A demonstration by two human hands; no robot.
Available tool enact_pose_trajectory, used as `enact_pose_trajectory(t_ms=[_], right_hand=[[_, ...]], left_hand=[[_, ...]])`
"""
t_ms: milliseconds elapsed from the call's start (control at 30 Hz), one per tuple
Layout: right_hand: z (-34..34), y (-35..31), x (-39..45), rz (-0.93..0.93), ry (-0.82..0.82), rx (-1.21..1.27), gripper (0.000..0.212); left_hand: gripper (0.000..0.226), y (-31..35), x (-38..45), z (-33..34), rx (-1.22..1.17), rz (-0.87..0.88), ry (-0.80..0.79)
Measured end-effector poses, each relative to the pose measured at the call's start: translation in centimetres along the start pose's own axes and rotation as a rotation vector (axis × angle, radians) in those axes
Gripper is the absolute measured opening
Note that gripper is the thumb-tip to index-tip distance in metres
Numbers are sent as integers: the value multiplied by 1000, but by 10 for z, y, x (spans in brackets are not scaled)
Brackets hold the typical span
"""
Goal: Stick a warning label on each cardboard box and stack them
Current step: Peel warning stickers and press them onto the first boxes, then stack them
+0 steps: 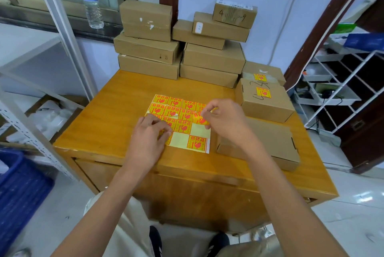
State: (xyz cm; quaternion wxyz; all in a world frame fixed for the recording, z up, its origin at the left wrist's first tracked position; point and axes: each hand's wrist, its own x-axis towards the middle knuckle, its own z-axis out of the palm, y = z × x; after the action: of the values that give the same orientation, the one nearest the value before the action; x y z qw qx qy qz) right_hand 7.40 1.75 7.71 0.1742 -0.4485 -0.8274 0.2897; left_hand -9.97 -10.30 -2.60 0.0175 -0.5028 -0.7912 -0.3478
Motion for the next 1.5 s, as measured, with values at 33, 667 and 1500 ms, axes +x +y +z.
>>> enact_pose_trajectory(t_ms=[33, 667, 1500], right_hand=[[-5, 6, -4, 4, -18, 61, 17], [-78, 104, -58, 3, -19, 375, 20], [-91, 150, -22, 68, 47, 178, 16]], left_hand=[[6, 0, 0, 0, 23, 9, 17], [29, 169, 1, 29, -533, -23, -253], [31, 183, 44, 71, -411, 99, -304]])
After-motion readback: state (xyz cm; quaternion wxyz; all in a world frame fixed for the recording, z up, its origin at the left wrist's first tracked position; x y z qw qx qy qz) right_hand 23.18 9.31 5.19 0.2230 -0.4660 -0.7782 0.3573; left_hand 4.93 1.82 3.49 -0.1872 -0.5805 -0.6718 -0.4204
